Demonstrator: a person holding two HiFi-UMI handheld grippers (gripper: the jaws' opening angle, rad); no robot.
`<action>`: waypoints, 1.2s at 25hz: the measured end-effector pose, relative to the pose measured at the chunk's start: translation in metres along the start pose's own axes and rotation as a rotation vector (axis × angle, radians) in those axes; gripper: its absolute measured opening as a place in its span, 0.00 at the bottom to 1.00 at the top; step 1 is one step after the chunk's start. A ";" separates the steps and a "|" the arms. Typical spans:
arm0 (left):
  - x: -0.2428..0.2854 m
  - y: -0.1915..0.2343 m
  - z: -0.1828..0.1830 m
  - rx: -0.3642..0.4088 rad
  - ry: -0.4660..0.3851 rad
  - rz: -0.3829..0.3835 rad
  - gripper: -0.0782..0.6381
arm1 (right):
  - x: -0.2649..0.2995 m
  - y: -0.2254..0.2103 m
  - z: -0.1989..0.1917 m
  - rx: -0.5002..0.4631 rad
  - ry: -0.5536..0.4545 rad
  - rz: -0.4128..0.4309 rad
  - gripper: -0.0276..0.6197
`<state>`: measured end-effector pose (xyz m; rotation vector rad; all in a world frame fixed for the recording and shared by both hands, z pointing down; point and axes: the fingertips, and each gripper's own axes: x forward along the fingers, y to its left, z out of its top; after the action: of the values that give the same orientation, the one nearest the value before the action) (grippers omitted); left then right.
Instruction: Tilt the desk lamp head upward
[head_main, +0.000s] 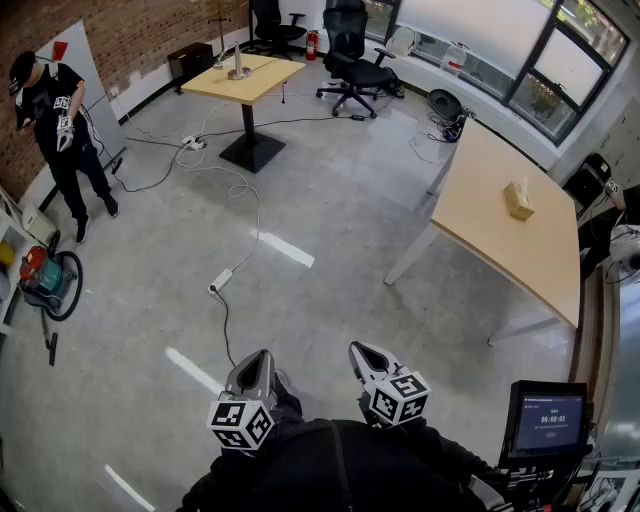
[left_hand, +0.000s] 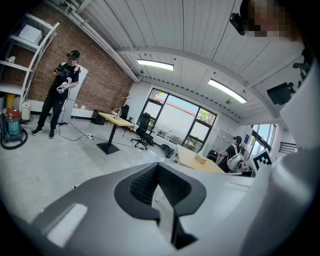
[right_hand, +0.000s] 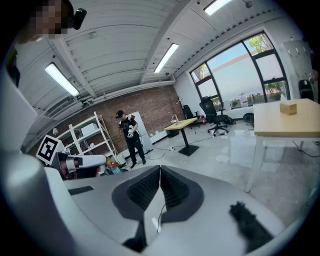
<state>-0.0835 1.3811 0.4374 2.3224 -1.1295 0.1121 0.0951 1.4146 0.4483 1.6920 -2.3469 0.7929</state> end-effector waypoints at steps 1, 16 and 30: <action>0.007 0.012 0.009 0.006 0.000 -0.007 0.12 | 0.015 0.004 0.007 -0.002 -0.002 -0.004 0.05; 0.083 0.143 0.082 -0.043 0.009 -0.009 0.12 | 0.177 0.027 0.072 -0.061 0.058 0.020 0.05; 0.188 0.192 0.169 -0.006 -0.036 0.159 0.12 | 0.323 -0.023 0.173 -0.083 0.050 0.218 0.05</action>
<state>-0.1332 1.0674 0.4362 2.2352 -1.3302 0.1254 0.0328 1.0526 0.4397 1.3847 -2.5216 0.7494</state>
